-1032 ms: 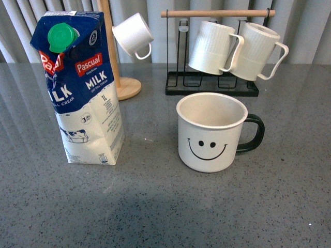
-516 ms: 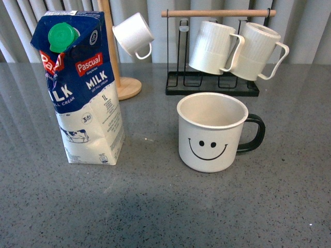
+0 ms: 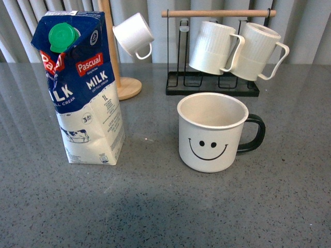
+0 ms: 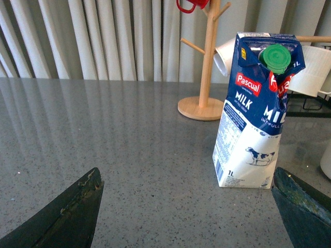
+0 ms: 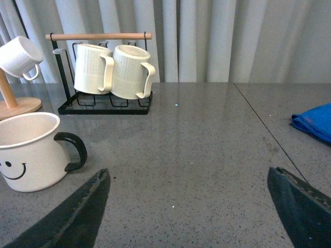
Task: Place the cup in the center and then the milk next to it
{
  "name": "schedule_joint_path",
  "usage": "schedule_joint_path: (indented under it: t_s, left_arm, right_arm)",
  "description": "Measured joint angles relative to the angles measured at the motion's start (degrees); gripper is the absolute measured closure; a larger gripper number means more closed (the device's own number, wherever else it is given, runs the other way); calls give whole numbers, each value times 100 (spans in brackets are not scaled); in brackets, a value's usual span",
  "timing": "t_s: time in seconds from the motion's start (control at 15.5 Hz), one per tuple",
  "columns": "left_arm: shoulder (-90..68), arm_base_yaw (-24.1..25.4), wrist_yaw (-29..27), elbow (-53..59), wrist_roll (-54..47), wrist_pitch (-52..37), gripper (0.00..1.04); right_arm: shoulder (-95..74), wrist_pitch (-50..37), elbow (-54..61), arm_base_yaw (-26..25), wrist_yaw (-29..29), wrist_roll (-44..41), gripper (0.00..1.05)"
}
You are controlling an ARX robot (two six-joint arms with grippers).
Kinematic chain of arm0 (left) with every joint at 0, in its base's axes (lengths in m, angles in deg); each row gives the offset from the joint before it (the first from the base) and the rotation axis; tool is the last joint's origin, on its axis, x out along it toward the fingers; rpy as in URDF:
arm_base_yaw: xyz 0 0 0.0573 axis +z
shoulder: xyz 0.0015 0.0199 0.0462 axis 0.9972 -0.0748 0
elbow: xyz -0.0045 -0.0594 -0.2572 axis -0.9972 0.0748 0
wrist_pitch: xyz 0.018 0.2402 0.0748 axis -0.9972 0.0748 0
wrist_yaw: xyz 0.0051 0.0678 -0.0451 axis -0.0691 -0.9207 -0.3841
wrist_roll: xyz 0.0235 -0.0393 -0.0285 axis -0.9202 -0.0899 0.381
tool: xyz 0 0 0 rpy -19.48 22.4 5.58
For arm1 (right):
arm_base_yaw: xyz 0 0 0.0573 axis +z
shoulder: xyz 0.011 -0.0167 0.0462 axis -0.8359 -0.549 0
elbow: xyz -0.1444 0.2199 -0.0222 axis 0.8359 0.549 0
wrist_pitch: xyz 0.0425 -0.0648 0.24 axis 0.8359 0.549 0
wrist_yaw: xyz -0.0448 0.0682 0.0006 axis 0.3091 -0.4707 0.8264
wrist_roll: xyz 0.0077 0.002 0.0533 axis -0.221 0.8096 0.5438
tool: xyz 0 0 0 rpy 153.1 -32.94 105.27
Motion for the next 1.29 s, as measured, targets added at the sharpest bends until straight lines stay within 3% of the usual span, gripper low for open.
schedule_joint_path:
  t_s: [0.06, 0.77, 0.9, 1.29]
  left_arm:
    - [0, 0, 0, 0, 0, 0, 7]
    - [-2, 0, -7, -2, 2, 22, 7]
    - [-739, -186, -389, -485, 57, 1185, 7]
    - [-3021, -979, -280, -1333, 262, -984, 7]
  right_arm:
    - [0, 0, 0, 0, 0, 2, 5]
    - [0, 0, 0, 0, 0, 0, 7]
    - [0, -2, 0, 0, 0, 2, 7]
    - [0, -2, 0, 0, 0, 0, 7]
